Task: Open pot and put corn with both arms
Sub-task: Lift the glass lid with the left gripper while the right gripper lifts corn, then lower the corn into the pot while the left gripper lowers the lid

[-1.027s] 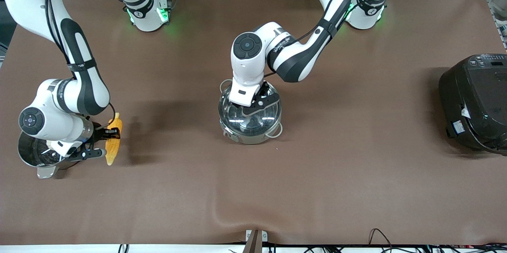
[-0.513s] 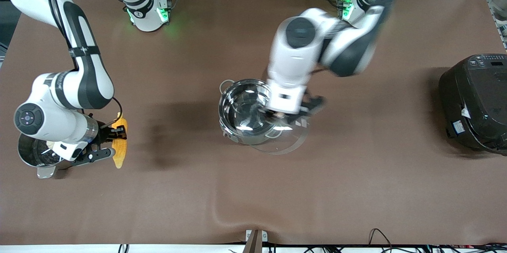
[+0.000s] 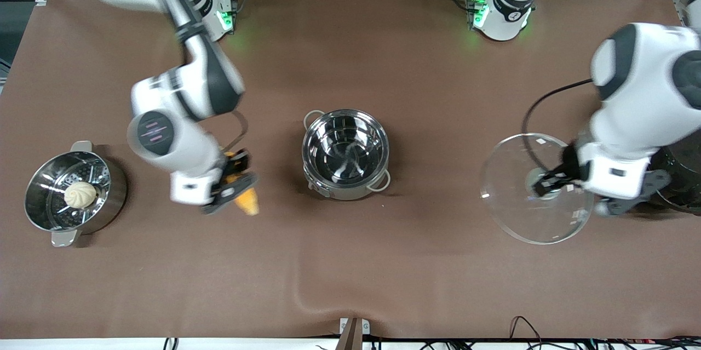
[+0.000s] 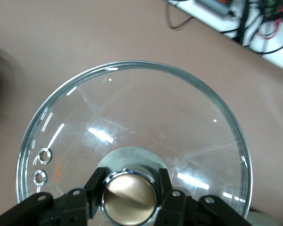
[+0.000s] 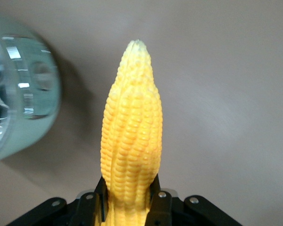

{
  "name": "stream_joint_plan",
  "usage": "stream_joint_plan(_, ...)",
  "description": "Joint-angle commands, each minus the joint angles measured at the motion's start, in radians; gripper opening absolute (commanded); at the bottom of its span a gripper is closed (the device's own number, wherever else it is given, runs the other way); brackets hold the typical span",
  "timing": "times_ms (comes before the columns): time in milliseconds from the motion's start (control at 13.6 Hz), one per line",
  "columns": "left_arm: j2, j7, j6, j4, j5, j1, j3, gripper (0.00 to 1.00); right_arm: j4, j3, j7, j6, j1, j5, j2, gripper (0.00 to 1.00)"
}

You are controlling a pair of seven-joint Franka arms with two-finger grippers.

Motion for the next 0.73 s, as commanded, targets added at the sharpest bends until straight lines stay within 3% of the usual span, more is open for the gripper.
stream_joint_plan(0, -0.175, 0.131, 0.121, -0.277, -0.018, 0.097, -0.017, 0.00, 0.048, -0.018, -0.036, 0.027, 0.133, -0.091, 0.016, 0.00)
stream_joint_plan(147, -0.244, 0.177, 0.297, -0.474, -0.012, 0.132, -0.015, 0.00, 0.054, -0.018, -0.007, 0.122, 0.221, -0.192, 0.048, 0.00)
stream_joint_plan(220, -0.250, 0.206, 0.339, -0.526, -0.010, 0.141, -0.015, 0.00, 0.056, -0.018, 0.021, 0.147, 0.252, -0.229, 0.068, 0.00)
stream_joint_plan(440, -0.247, 0.225, 0.362, -0.589, -0.010, 0.157, -0.015, 0.00, 0.083, -0.018, 0.160, 0.224, 0.338, -0.266, 0.133, 0.00)
stream_joint_plan(660, -0.241, 0.241, 0.540, -0.733, -0.003, 0.157, -0.015, 0.00, 0.106, -0.018, 0.298, 0.212, 0.381, -0.303, 0.157, 0.00)
